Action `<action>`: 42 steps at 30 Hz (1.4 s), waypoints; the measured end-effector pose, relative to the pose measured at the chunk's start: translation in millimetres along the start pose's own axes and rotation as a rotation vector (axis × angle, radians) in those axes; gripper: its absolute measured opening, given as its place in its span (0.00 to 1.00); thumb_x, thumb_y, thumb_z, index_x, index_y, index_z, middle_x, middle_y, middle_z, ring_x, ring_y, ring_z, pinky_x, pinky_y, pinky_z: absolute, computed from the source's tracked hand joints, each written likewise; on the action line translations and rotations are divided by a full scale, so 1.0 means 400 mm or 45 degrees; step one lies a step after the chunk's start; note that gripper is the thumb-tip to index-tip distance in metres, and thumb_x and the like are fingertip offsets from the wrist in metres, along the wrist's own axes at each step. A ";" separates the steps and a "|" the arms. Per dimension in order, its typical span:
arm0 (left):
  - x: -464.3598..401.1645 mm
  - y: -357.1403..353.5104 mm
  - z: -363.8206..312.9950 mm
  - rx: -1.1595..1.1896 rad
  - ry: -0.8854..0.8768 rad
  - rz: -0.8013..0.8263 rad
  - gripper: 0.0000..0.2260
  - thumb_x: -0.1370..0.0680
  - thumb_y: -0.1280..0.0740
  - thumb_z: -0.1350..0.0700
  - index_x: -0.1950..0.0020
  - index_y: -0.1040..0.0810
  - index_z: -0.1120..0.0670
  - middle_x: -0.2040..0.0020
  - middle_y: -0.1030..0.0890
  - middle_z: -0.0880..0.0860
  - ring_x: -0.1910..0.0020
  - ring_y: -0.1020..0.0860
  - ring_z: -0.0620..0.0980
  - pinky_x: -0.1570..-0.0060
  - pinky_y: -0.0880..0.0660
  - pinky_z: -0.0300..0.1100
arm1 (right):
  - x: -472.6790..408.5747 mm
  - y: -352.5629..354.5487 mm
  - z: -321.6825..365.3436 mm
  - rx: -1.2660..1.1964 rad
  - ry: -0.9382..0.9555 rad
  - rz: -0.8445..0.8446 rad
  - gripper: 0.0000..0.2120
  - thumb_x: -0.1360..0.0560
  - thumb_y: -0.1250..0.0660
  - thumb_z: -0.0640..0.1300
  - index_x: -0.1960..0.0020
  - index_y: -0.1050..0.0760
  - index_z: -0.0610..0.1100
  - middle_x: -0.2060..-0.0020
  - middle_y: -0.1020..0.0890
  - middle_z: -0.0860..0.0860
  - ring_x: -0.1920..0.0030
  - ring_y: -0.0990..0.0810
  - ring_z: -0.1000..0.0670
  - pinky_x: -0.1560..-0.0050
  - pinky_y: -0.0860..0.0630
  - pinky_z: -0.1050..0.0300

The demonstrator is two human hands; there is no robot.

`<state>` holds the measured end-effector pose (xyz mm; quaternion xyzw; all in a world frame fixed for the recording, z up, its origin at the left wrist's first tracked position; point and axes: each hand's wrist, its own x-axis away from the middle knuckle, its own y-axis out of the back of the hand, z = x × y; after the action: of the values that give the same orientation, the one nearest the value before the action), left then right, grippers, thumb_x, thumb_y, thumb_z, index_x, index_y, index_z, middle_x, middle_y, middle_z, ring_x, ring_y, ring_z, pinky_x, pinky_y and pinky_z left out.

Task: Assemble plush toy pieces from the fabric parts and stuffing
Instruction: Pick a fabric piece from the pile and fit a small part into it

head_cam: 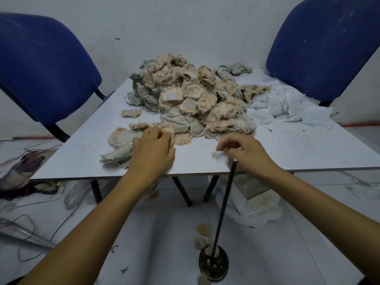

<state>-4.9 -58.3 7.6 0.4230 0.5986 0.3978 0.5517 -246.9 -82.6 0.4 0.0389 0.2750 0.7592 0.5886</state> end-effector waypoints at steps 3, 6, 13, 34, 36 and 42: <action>-0.002 -0.008 -0.004 0.095 -0.035 -0.126 0.07 0.21 0.36 0.58 0.45 0.23 0.57 0.47 0.24 0.55 0.46 0.28 0.58 0.51 0.33 0.51 | -0.015 0.000 -0.005 0.016 -0.033 0.031 0.18 0.28 0.37 0.29 0.60 0.19 0.52 0.62 0.17 0.61 0.60 0.21 0.63 0.60 0.30 0.74; -0.006 -0.005 0.005 0.276 -0.076 -0.221 0.06 0.23 0.35 0.61 0.48 0.20 0.58 0.52 0.21 0.56 0.51 0.26 0.57 0.53 0.30 0.50 | -0.023 0.000 -0.008 0.035 -0.057 0.038 0.18 0.27 0.37 0.30 0.60 0.19 0.52 0.62 0.17 0.59 0.60 0.21 0.60 0.61 0.28 0.71; -0.016 0.058 -0.042 1.403 -0.104 -0.208 0.10 0.23 0.30 0.64 0.53 0.17 0.49 0.57 0.16 0.45 0.57 0.18 0.43 0.56 0.23 0.33 | -0.014 0.001 0.020 -0.002 0.294 -0.033 0.26 0.24 0.34 0.32 0.36 0.29 0.59 0.42 0.24 0.53 0.46 0.23 0.58 0.52 0.25 0.68; -0.071 -0.006 -0.237 1.672 0.262 -0.159 0.11 0.20 0.38 0.66 0.55 0.26 0.50 0.54 0.21 0.53 0.51 0.21 0.54 0.50 0.21 0.50 | -0.059 -0.049 0.010 -0.027 0.166 -0.423 0.09 0.24 0.30 0.38 0.52 0.23 0.51 0.55 0.18 0.50 0.56 0.20 0.56 0.54 0.21 0.58; -0.097 -0.008 -0.246 1.513 0.176 -0.188 0.10 0.20 0.38 0.65 0.53 0.26 0.50 0.47 0.22 0.55 0.47 0.23 0.53 0.45 0.23 0.50 | -0.073 -0.045 0.014 -0.023 0.176 -0.504 0.09 0.25 0.30 0.38 0.51 0.25 0.51 0.58 0.20 0.54 0.59 0.22 0.60 0.58 0.26 0.66; -0.117 -0.032 -0.238 1.154 0.127 -0.044 0.20 0.21 0.40 0.64 0.38 0.24 0.41 0.40 0.29 0.51 0.36 0.29 0.56 0.34 0.30 0.56 | -0.077 -0.016 -0.009 0.045 0.140 -0.563 0.08 0.24 0.28 0.45 0.50 0.27 0.49 0.65 0.24 0.55 0.65 0.25 0.56 0.65 0.28 0.67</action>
<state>-99.0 -107.8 17.8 0.5921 0.7451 0.1066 0.2880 -233.3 -111.1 2.4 -0.0534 0.3217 0.6077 0.7241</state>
